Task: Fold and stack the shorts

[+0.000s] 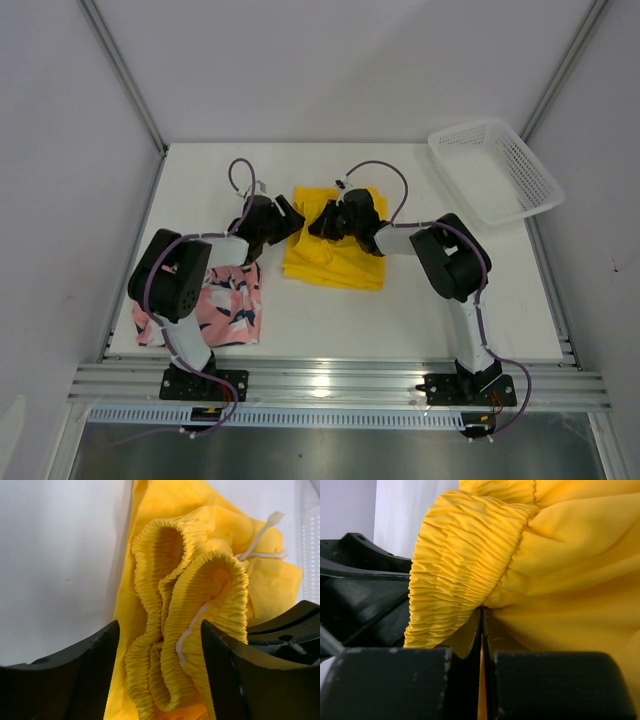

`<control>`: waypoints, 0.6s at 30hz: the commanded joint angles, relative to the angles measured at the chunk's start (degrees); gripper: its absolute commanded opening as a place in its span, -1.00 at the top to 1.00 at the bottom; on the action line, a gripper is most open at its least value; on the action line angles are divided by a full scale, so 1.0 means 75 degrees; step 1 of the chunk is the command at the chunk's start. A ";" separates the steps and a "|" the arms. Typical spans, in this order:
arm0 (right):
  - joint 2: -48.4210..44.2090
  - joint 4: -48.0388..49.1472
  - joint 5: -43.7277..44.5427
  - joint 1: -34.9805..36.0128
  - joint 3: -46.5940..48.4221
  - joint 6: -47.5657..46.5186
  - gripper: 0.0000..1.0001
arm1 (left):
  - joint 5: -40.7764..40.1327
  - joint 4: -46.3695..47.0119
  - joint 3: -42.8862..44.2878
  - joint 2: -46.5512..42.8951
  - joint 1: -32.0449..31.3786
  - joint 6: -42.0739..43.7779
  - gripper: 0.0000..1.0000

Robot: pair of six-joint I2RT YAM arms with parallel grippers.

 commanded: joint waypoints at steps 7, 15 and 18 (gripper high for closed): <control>0.0121 -0.0404 0.0122 0.0064 0.0167 -0.0153 1.00 | -0.1337 -0.2520 0.1250 -0.1901 0.0025 0.0853 -0.61; -0.0968 -0.1049 0.0240 0.0029 0.0202 -0.0423 0.83 | -0.0472 -0.2614 0.1672 -0.2243 -0.0045 0.1111 -0.58; -0.1319 -0.1050 -0.0040 -0.0122 0.0214 -0.0458 0.73 | -0.0167 -0.2323 0.1603 -0.2149 -0.0173 0.1029 -0.52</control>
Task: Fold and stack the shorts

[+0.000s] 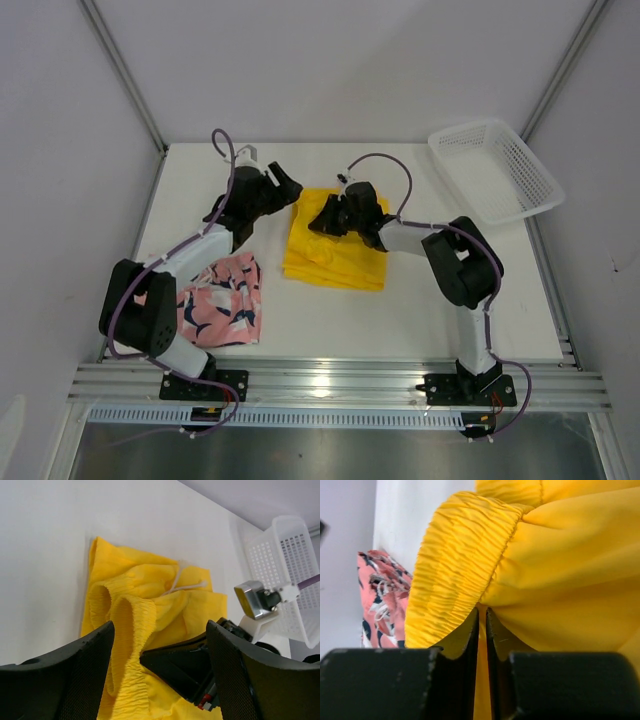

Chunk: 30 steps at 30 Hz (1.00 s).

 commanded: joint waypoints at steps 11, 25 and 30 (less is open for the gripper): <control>-0.1304 0.0190 -0.0873 -0.0881 -0.0184 0.0132 0.71 | 0.1072 0.0791 0.0329 0.0772 -0.0622 -0.0220 -0.37; 0.0477 0.2673 -0.3016 -0.1433 0.0390 0.1748 0.85 | 0.1400 0.1157 -0.0876 -0.0199 -0.0646 -0.0151 0.17; 0.0911 0.3869 -0.3521 -0.1339 0.0448 0.2288 0.84 | 0.1763 0.1575 -0.2001 -0.0832 -0.0517 -0.0244 0.48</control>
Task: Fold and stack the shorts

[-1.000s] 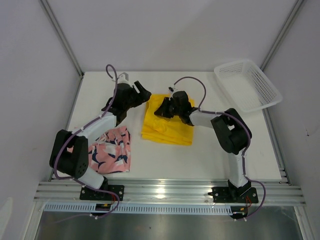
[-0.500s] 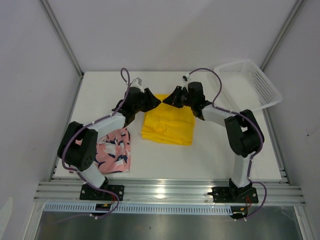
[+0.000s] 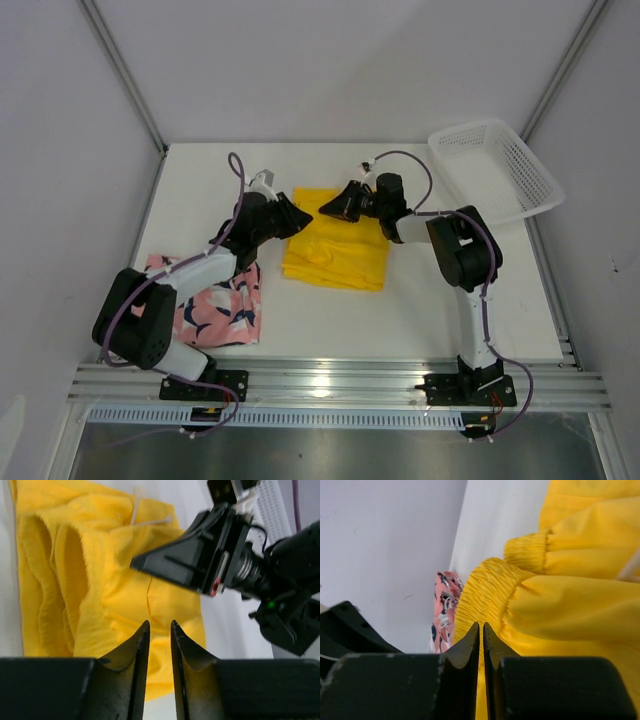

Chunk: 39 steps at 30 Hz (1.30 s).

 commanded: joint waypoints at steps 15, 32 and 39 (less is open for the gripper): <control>0.1313 0.1317 -0.0434 0.0563 0.1482 0.0743 0.87 | 0.1142 0.1478 -0.1017 0.0658 0.0455 -0.0242 0.62; 0.2873 -0.0616 0.1078 0.0505 0.2901 -0.0053 0.92 | 0.0591 0.0905 -0.1474 0.1925 0.0350 -0.0021 0.71; 0.1656 -0.1775 0.1266 0.0563 0.3006 -0.1328 0.82 | 0.0239 0.0716 -0.1404 0.1844 0.0116 -0.0008 0.71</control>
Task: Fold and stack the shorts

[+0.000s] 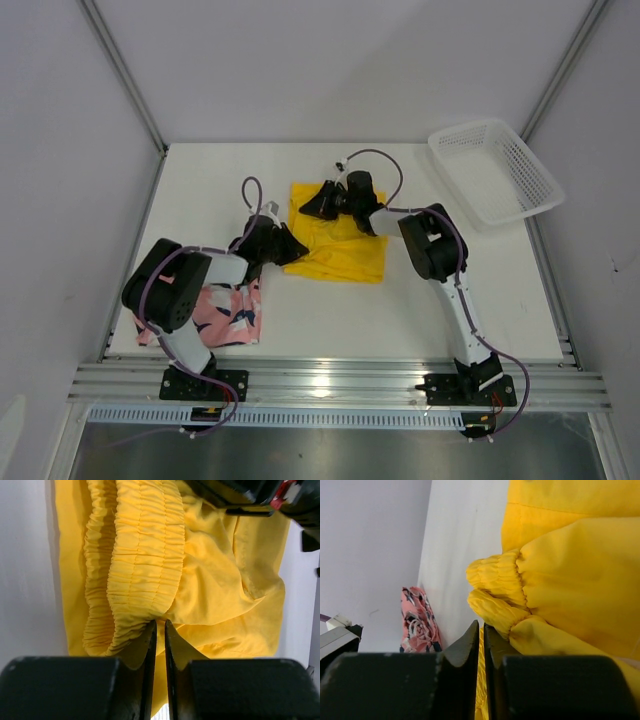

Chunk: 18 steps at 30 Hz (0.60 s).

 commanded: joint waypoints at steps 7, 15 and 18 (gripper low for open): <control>-0.2318 -0.2497 0.0498 -0.0372 0.0101 -0.2648 -0.08 | -0.0473 -0.1423 0.0493 -0.0631 -0.0167 0.0552 0.64; -0.3560 -0.4664 0.1142 -0.1310 -0.0426 -0.3506 -0.54 | -0.0719 -0.2104 0.0869 -0.1544 -0.0190 0.0776 -0.03; -0.4135 -0.5120 0.1703 -0.1615 -0.1036 -0.3857 -0.87 | -0.0801 -0.2350 0.0776 -0.2012 -0.0412 0.0776 -0.28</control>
